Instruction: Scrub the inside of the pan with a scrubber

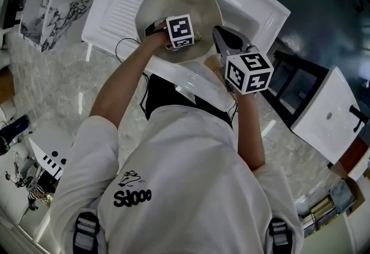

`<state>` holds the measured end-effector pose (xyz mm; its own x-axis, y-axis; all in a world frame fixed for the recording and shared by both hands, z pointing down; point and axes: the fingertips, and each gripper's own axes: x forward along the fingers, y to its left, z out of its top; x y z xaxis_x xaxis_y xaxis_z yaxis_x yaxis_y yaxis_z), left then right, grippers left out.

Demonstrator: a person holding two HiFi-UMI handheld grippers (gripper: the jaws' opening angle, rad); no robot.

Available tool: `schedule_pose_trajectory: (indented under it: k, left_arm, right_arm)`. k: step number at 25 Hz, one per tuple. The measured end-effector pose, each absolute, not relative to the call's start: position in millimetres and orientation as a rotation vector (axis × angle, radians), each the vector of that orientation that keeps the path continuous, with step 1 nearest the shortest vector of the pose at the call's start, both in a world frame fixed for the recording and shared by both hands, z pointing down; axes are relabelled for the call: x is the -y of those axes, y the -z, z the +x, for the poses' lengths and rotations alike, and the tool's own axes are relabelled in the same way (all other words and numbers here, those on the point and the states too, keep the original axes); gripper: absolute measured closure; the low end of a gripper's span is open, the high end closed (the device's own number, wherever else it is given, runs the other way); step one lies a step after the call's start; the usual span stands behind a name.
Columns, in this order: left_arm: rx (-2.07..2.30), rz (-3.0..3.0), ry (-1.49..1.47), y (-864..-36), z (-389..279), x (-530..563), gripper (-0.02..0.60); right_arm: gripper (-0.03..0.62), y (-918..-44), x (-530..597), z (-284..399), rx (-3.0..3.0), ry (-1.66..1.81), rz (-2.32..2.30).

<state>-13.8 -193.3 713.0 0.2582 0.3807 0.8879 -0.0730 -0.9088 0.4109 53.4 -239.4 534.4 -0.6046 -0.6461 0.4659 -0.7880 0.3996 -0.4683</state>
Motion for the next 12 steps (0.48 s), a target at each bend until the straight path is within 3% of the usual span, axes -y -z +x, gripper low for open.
schedule_pose_trajectory:
  k: [12]
  left_arm:
    - [0.047,2.267,-1.513,-716.1,12.8,247.7,0.515]
  right_arm:
    - [0.585,-541.0,240.9,61.1,2.403,-1.018,1.307]
